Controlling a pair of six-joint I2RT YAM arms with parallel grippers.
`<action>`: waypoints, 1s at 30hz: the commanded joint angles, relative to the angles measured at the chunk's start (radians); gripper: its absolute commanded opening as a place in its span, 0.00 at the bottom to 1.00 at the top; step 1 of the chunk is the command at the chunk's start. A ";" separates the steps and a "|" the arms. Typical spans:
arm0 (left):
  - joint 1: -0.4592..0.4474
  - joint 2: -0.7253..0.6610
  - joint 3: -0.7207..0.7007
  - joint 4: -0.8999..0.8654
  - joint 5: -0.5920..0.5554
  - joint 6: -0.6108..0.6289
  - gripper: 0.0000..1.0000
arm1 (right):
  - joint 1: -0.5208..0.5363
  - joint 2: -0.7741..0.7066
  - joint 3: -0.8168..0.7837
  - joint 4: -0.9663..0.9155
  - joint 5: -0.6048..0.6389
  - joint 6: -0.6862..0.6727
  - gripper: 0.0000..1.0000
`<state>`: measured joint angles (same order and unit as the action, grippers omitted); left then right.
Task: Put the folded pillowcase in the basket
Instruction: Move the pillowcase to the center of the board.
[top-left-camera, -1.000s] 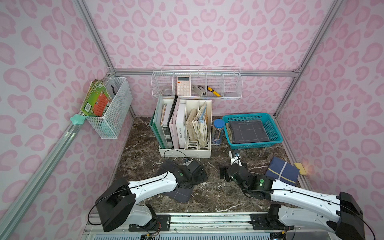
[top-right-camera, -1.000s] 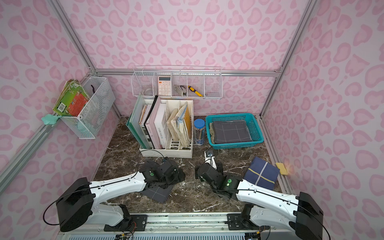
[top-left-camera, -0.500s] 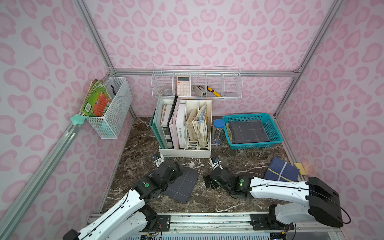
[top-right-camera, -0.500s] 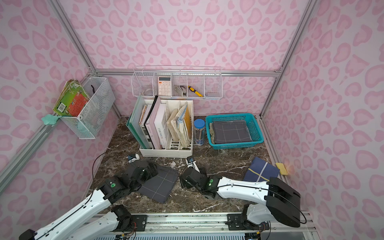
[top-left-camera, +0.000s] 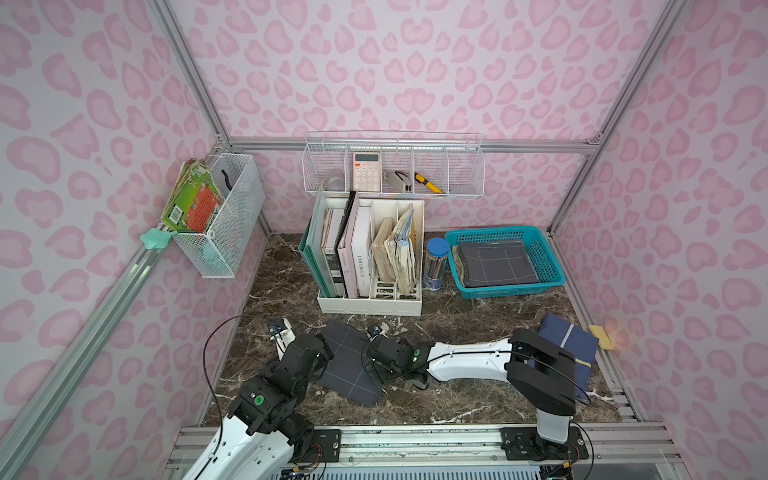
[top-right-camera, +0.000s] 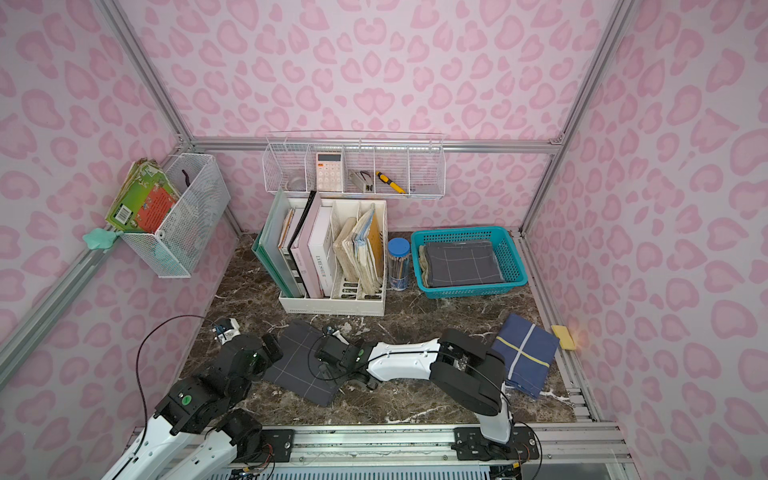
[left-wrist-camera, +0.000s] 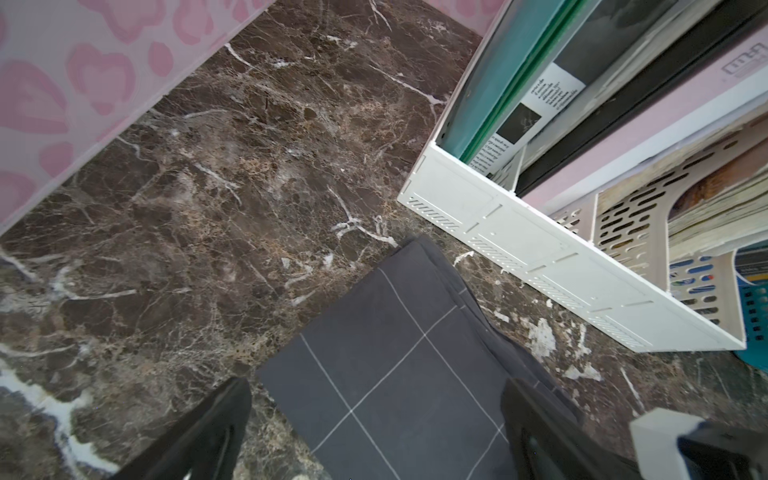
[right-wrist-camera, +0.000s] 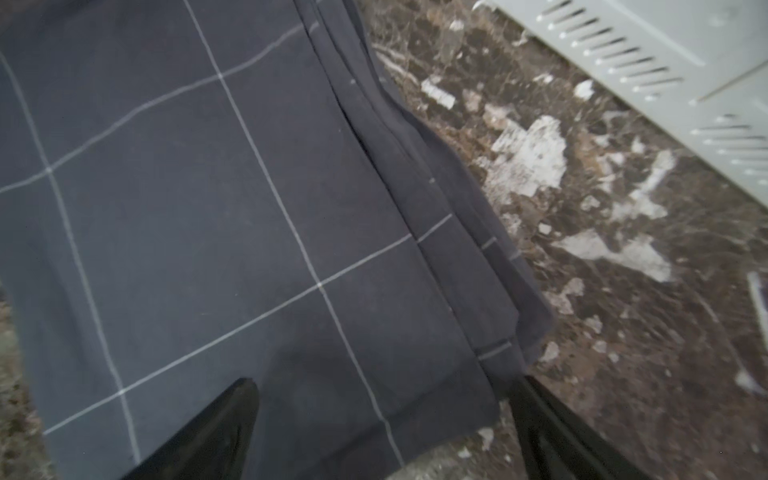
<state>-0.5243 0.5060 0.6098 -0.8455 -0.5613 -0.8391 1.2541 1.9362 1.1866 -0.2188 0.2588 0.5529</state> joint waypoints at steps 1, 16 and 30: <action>0.001 0.000 0.000 -0.035 -0.046 -0.005 0.99 | -0.009 0.033 0.016 -0.102 0.006 -0.003 0.97; 0.006 0.218 -0.019 0.121 0.105 0.027 0.99 | -0.225 -0.332 -0.422 -0.057 0.053 0.035 0.96; 0.011 0.545 0.026 0.258 0.437 0.014 0.99 | -0.374 -0.499 -0.439 0.071 -0.149 0.025 0.94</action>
<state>-0.5152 1.0180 0.6235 -0.6224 -0.2314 -0.8276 0.8917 1.4208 0.7315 -0.1791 0.1787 0.5640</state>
